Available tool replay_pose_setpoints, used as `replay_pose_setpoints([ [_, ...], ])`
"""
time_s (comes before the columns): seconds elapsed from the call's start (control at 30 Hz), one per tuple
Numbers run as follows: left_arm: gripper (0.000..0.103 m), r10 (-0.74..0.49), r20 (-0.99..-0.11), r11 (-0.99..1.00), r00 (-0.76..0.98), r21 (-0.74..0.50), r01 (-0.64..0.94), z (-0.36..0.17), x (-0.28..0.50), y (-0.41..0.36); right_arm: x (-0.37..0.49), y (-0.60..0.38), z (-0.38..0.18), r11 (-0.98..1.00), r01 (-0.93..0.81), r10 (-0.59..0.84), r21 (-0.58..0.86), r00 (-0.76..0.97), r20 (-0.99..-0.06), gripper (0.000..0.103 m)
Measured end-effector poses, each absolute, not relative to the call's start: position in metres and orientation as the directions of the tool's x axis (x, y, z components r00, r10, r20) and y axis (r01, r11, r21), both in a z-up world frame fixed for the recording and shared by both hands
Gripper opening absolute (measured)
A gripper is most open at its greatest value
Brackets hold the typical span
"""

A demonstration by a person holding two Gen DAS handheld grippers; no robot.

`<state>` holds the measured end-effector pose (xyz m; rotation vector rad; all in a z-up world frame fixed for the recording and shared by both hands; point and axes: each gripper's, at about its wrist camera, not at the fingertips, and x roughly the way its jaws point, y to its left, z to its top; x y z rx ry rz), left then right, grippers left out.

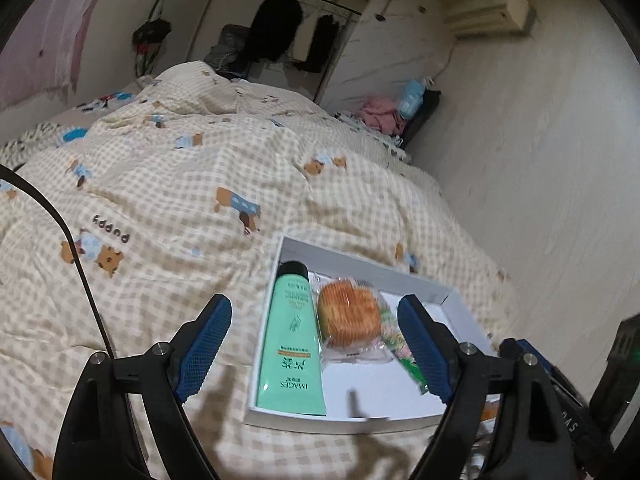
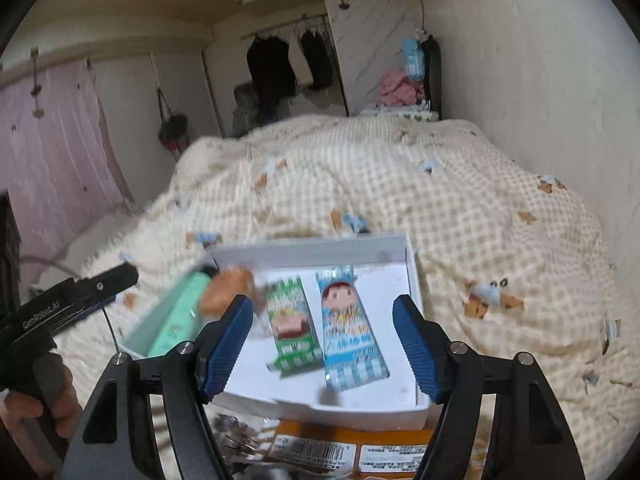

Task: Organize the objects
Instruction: 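Lower both tubes into the white box and open both grippers, then move both tools back toward the remaining snacks beside the box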

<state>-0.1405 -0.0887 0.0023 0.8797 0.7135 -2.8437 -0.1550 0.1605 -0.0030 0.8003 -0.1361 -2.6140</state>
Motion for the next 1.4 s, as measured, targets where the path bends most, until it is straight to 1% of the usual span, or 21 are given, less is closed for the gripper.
replay_pose_setpoints([
  [0.07, 0.088, 0.068, -0.533, -0.878, -0.843, -0.434, 0.204, 0.014, -0.132, -0.097, -0.153, 0.168, 0.01, -0.907, 0.357, -0.421, 0.223, -0.762, -0.492, 0.074],
  [0.17, 0.088, 0.037, -0.467, -0.871, -0.883, -0.449, 0.201, 0.036, -0.11, -0.108, -0.146, 0.18, 0.032, -0.895, 0.379, -0.447, 0.237, -0.763, -0.467, 0.074],
  [0.23, 0.088, 0.039, -0.43, -0.87, -0.902, -0.459, 0.181, 0.053, -0.097, -0.114, -0.139, 0.188, 0.047, -0.874, 0.41, -0.486, 0.262, -0.748, -0.451, 0.074],
  [0.37, 0.088, 0.069, -0.412, -0.886, -0.909, -0.445, 0.135, 0.086, -0.076, -0.116, -0.117, 0.202, 0.079, -0.85, 0.462, -0.527, 0.255, -0.737, -0.423, 0.075],
  [0.4, 0.088, 0.078, -0.408, -0.892, -0.91, -0.437, 0.12, 0.094, -0.07, -0.113, -0.11, 0.205, 0.085, -0.845, 0.476, -0.534, 0.243, -0.736, -0.416, 0.083],
  [0.43, 0.09, 0.093, -0.402, -0.897, -0.911, -0.432, 0.099, 0.099, -0.064, -0.11, -0.102, 0.206, 0.092, -0.84, 0.492, -0.541, 0.227, -0.734, -0.41, 0.087],
  [0.47, 0.097, 0.119, -0.399, -0.899, -0.909, -0.433, 0.072, 0.102, -0.058, -0.106, -0.094, 0.206, 0.097, -0.836, 0.505, -0.546, 0.213, -0.732, -0.407, 0.087],
  [0.5, 0.101, 0.152, -0.397, -0.896, -0.905, -0.442, 0.043, 0.102, -0.053, -0.102, -0.085, 0.205, 0.101, -0.832, 0.517, -0.551, 0.2, -0.73, -0.404, 0.087],
  [0.57, 0.102, 0.206, -0.39, -0.886, -0.897, -0.463, -0.002, 0.096, -0.042, -0.092, -0.066, 0.202, 0.104, -0.816, 0.55, -0.57, 0.176, -0.721, -0.393, 0.087],
  [0.77, 0.102, 0.28, -0.488, -0.921, -0.827, -0.38, -0.087, 0.073, -0.02, -0.054, -0.035, 0.198, 0.09, -0.777, 0.607, -0.619, 0.17, -0.683, -0.388, 0.087],
  [0.87, 0.102, 0.274, -0.522, -0.938, -0.808, -0.331, -0.104, 0.059, -0.013, -0.038, -0.028, 0.199, 0.077, -0.775, 0.605, -0.62, 0.185, -0.67, -0.408, 0.087],
  [0.97, 0.102, 0.237, -0.555, -0.955, -0.798, -0.286, -0.084, 0.039, -0.006, -0.026, -0.023, 0.201, 0.059, -0.783, 0.588, -0.611, 0.203, -0.668, -0.425, 0.087],
  [1.13, 0.102, 0.199, -0.636, -0.962, -0.746, -0.27, -0.027, 0.015, -0.01, -0.021, -0.024, 0.205, 0.032, -0.8, 0.544, -0.595, 0.254, -0.663, -0.455, 0.087],
  [1.23, 0.102, 0.199, -0.628, -0.961, -0.752, -0.275, -0.024, 0.015, -0.004, -0.023, -0.024, 0.208, 0.029, -0.8, 0.534, -0.597, 0.274, -0.662, -0.453, 0.087],
  [1.4, 0.102, 0.185, -0.615, -0.968, -0.766, -0.25, -0.033, 0.021, -0.001, -0.02, -0.016, 0.208, 0.036, -0.795, 0.547, -0.605, 0.264, -0.683, -0.409, 0.087],
])
